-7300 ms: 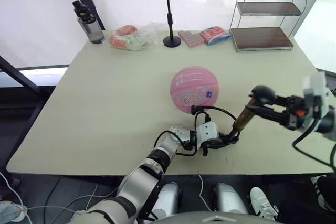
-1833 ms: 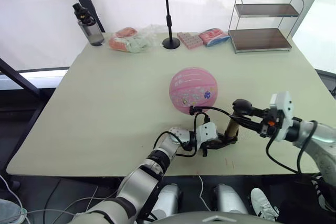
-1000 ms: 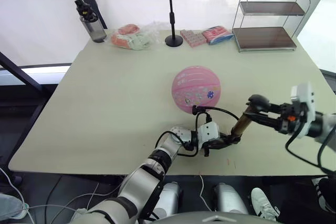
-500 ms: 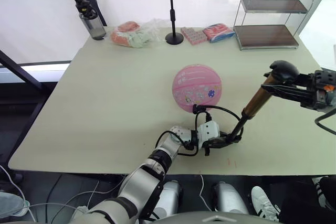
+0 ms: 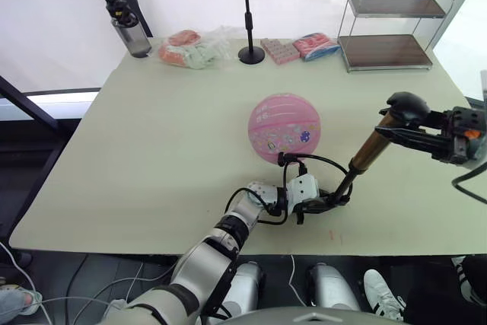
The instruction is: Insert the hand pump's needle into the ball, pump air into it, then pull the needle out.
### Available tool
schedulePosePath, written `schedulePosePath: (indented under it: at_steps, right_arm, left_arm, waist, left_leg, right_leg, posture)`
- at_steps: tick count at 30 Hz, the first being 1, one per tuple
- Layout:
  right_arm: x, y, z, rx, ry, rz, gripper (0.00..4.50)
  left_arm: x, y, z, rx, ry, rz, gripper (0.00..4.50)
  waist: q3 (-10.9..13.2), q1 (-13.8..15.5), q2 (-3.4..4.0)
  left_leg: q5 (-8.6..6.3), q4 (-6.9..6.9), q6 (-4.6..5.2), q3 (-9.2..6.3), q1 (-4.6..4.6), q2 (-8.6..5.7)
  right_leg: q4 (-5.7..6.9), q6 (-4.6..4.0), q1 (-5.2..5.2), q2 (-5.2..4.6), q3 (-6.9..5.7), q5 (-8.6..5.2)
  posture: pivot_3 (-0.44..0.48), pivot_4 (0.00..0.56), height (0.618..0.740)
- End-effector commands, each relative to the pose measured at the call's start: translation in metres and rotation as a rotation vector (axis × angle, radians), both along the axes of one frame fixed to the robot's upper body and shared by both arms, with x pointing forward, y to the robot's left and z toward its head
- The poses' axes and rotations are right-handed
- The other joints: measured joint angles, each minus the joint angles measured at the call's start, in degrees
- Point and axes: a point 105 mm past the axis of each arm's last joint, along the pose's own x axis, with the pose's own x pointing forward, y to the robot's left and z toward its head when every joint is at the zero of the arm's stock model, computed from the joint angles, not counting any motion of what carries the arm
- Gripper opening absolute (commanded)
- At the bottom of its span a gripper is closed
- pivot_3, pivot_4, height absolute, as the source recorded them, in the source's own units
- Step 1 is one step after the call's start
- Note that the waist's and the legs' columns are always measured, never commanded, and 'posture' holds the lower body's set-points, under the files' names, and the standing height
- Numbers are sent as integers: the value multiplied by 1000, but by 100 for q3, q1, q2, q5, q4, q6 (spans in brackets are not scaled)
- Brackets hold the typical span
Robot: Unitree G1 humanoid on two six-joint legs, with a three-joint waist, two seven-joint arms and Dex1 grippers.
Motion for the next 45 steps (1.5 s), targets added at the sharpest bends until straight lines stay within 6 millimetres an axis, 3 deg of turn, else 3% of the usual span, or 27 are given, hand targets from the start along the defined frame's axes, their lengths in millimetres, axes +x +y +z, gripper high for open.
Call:
schedulePosePath:
  at_steps: [1, 7, 17, 23, 28, 36, 45]
  right_arm:
    - [5, -3, -32, -80, 55, -45, 1080]
    - [3, 10, -61, -53, 120, -14, 1080]
    - [6, 14, -79, -27, 185, -20, 1080]
    - [4, 22, -113, -81, 229, -32, 1080]
    - [5, 18, -137, -141, 240, -61, 1080]
    - [5, 21, -144, -113, 248, -67, 1080]
    - [8, 17, -117, -67, 207, -56, 1080]
  left_arm:
    - [-19, 17, -36, 102, 113, -2, 1095]
    - [-20, 17, -36, 105, 114, -3, 1095]
    - [-19, 19, -36, 104, 115, 2, 1095]
    - [-19, 18, -36, 102, 113, 1, 1095]
    - [-19, 17, -35, 101, 111, 1, 1095]
    - [-19, 16, -35, 100, 113, 1, 1095]
    - [-19, 15, -35, 96, 117, 2, 1095]
  waist:
    - [-15, -18, -2]
    - [-47, -63, -46]
    - [-61, -58, -31]
    - [-62, -57, -31]
    - [-64, -58, -27]
    - [-63, -43, -25]
    - [-57, -9, -20]
  left_leg:
    - [0, 0, 0, 1, 6, 7]
    - [-1, -16, -4, -2, 89, 25]
    - [-1, -23, -4, -3, 92, 18]
    - [-1, -25, -4, -4, 92, 17]
    - [-1, -25, -4, -3, 94, 15]
    - [-1, -25, -4, -4, 93, 13]
    - [-2, -26, -4, -5, 89, 12]
  right_leg:
    - [0, 1, 5, 5, 0, -1]
    - [-4, 21, 81, 18, -3, -18]
    - [-4, 17, 82, 10, 0, -18]
    - [-4, 18, 81, 10, -1, -19]
    - [-4, 18, 82, 10, -1, -19]
    - [-5, 18, 82, 10, 0, -19]
    - [-6, 18, 80, 9, -1, -19]
  posture:
    - [0, 150, 740]
    - [0, 150, 740]
    - [0, 150, 740]
    - [0, 150, 740]
    - [0, 150, 740]
    - [0, 150, 740]
    - [0, 150, 740]
